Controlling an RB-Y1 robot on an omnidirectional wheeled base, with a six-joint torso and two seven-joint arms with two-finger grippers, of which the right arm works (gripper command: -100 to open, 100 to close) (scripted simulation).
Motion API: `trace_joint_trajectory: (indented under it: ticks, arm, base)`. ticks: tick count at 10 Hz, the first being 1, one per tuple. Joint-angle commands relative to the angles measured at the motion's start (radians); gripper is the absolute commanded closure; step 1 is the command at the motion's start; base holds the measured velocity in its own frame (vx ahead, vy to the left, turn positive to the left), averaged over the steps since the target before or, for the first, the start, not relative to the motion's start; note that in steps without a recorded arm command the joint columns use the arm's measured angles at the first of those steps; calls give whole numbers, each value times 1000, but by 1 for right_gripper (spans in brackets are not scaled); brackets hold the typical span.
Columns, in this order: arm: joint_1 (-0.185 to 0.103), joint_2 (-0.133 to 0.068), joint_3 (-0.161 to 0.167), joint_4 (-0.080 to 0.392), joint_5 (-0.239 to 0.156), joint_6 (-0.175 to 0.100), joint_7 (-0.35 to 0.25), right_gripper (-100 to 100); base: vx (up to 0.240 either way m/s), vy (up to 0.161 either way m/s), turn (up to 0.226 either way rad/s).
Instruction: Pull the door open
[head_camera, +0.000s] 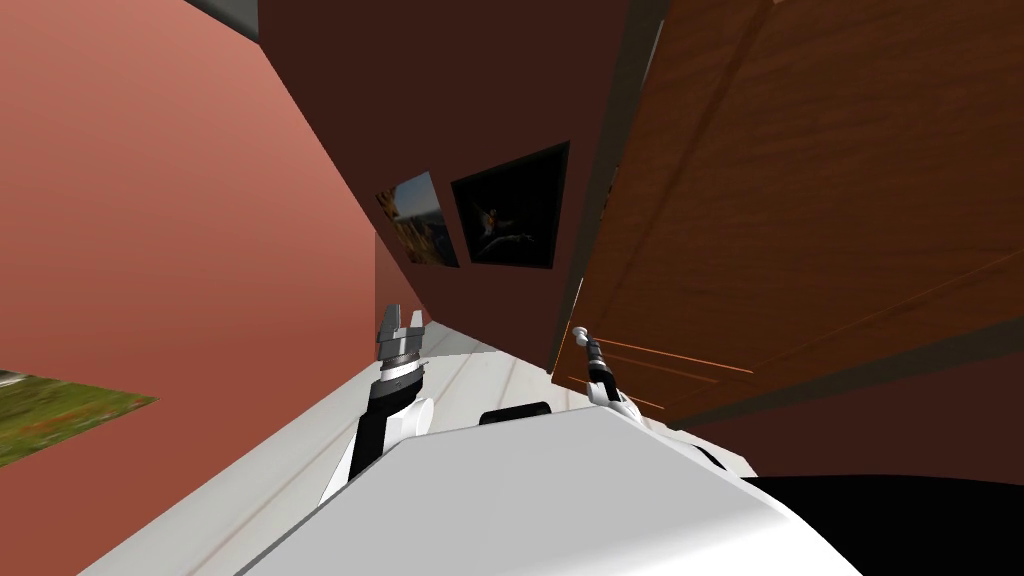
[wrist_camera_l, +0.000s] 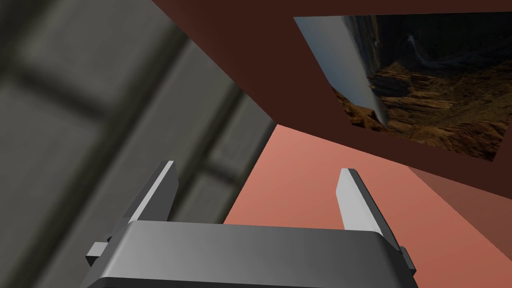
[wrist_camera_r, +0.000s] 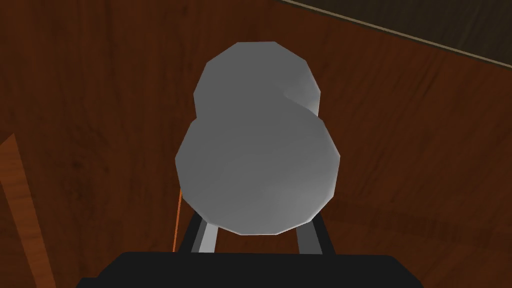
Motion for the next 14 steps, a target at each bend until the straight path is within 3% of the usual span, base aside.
trace_joint_trajectory:
  ticks: [1,9,14]
  arm:
    - [-16,7,16,23,-9,-13,-50,100]
    - [-15,0,34,29,-54,-16,-225,100]
    - [-15,0,34,29,-54,-16,-225,100]
  base:
    - [-26,-12,32]
    - [-28,-8,45]
    - [-1,3,-4]
